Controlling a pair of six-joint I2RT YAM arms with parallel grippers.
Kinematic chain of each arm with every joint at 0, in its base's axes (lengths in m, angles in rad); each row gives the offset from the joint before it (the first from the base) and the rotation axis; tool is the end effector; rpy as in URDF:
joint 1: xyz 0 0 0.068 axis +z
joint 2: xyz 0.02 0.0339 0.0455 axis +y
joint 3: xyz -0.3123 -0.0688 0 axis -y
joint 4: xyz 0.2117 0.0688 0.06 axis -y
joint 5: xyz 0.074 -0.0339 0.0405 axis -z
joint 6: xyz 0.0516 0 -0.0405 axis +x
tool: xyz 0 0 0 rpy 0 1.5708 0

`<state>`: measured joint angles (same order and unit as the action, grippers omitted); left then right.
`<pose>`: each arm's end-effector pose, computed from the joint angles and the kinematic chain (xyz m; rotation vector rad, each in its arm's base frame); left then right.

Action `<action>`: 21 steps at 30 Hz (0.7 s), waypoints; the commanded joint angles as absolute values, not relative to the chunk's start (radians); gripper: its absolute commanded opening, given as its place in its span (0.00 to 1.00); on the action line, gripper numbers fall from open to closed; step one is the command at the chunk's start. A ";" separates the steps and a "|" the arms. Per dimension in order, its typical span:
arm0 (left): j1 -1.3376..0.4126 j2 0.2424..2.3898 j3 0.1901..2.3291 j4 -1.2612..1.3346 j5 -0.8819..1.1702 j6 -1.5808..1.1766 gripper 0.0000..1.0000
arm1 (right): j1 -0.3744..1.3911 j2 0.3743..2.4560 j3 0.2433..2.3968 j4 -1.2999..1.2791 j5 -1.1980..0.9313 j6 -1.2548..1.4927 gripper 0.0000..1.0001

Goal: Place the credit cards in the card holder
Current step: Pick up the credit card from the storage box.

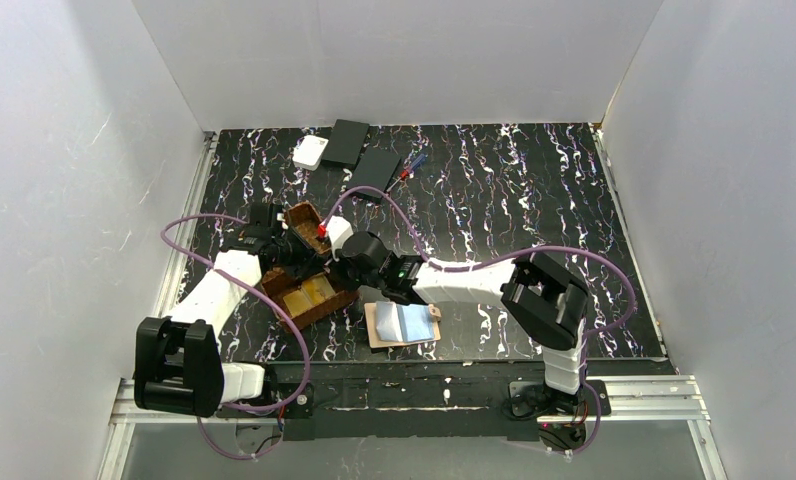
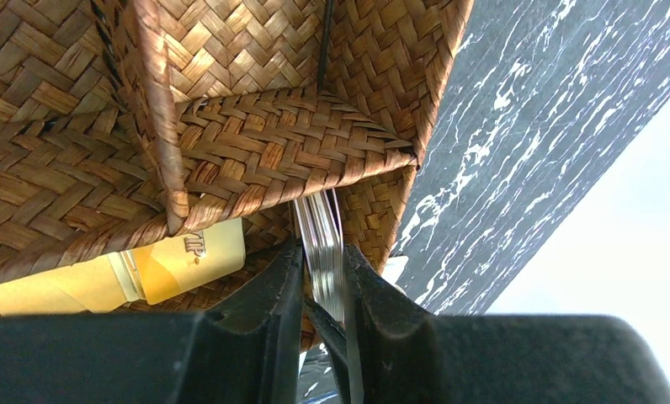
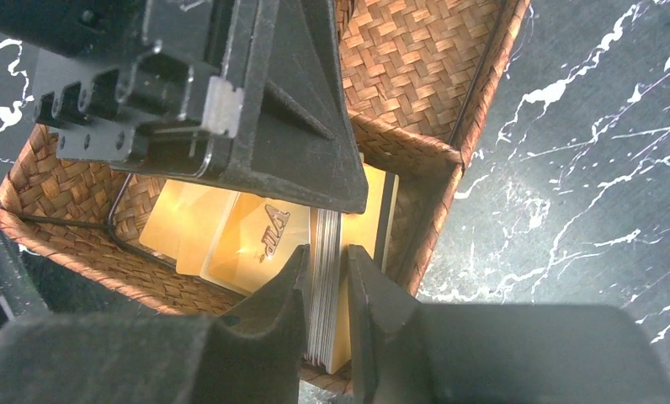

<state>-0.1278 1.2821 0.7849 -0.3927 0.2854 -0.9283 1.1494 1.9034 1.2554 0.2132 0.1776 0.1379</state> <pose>0.2198 -0.0429 0.2687 -0.8855 2.4303 -0.7817 0.1884 0.3979 0.2762 -0.8932 1.8538 0.6405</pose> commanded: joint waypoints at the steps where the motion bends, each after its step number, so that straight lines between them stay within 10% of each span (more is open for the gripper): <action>1: -0.130 1.283 0.806 -0.364 0.321 -0.872 0.00 | 1.119 1.828 1.313 0.136 0.112 0.235 0.27; 21: -0.130 1.259 0.803 -0.362 0.350 -0.843 0.00 | 1.050 1.830 1.294 0.097 -0.086 0.313 0.57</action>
<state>-0.1307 1.2882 0.7849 -0.3733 0.3258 -0.8546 1.0392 1.8408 1.2682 0.0731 -0.0365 0.3341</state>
